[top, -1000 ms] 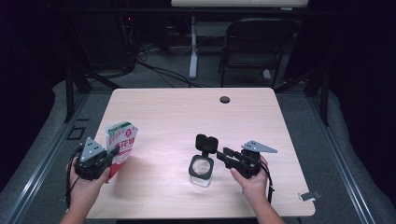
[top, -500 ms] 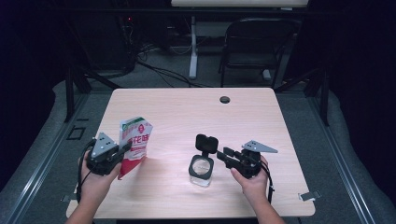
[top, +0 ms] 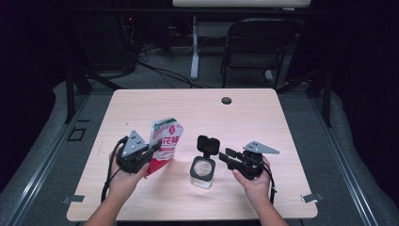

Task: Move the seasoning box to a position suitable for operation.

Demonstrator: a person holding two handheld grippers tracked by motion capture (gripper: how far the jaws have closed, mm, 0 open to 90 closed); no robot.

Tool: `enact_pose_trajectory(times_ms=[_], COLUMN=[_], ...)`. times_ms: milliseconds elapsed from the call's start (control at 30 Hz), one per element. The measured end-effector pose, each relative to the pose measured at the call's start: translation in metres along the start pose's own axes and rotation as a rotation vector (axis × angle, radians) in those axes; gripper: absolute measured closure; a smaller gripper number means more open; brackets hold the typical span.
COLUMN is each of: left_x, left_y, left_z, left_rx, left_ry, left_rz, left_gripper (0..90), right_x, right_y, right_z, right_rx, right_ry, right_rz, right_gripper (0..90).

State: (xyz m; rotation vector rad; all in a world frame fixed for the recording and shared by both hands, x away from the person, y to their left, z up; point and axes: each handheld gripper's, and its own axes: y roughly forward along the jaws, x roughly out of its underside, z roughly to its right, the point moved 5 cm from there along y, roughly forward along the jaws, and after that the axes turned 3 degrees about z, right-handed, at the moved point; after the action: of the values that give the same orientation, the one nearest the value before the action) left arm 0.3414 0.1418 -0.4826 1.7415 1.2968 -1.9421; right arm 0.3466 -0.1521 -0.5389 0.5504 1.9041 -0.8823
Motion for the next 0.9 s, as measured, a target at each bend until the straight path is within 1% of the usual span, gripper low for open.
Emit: enact_pose_trajectory(times_ms=[33,133,267,300,333,367,500,533,600,667,733,767,833,900], left_x=[0.001,0.006,0.015,0.018,0.02,0.023,0.035,0.038,0.043,0.048,0.052,0.053,0.058,0.064], left_y=[0.003,0.006,0.001,-0.001,-0.002,-0.004,-0.009,-0.01,-0.011,-0.011,-0.012,-0.012,-0.014,-0.015], left_z=[0.003,0.009,0.01,0.01,0.011,0.011,0.014,0.014,0.016,0.016,0.016,0.017,0.017,0.015], left_rx=[0.005,0.02,0.025,0.031,0.035,0.038,0.063,0.067,0.077,0.085,0.086,0.088,0.086,0.086], left_ry=[0.005,0.001,-0.014,-0.02,-0.029,-0.026,-0.041,-0.045,-0.053,-0.057,-0.061,-0.069,-0.072,-0.09], left_rz=[-0.001,-0.01,0.002,0.003,0.005,-0.001,-0.007,-0.013,-0.021,-0.029,-0.038,-0.04,-0.048,-0.058], left_gripper=[90.0,90.0,90.0,90.0,90.0,90.0,90.0,90.0,90.0,90.0,90.0,90.0,90.0,90.0], right_x=[0.0,0.0,-0.002,-0.003,-0.004,-0.006,-0.013,-0.015,-0.016,-0.017,-0.019,-0.02,-0.024,-0.028], right_y=[0.0,0.0,-0.002,-0.002,-0.002,-0.003,-0.009,-0.01,-0.011,-0.012,-0.012,-0.012,-0.013,-0.014], right_z=[0.0,0.0,-0.001,-0.002,-0.002,-0.002,-0.007,-0.008,-0.011,-0.014,-0.019,-0.023,-0.03,-0.036], right_rx=[0.0,-0.004,-0.007,-0.012,-0.008,0.001,0.01,0.002,-0.024,-0.019,-0.023,-0.03,-0.054,-0.079], right_ry=[-0.003,-0.015,-0.033,-0.035,-0.047,-0.059,-0.096,-0.103,-0.098,-0.118,-0.144,-0.153,-0.166,-0.187], right_rz=[-0.002,0.005,0.022,0.037,0.05,0.057,0.103,0.105,0.082,0.073,0.076,0.086,0.096,0.093], right_gripper=[61.3,61.4,61.1,60.7,59.4,58.6,59.1,60.8,60.8,60.6,59.6,58.9,58.0,56.9])
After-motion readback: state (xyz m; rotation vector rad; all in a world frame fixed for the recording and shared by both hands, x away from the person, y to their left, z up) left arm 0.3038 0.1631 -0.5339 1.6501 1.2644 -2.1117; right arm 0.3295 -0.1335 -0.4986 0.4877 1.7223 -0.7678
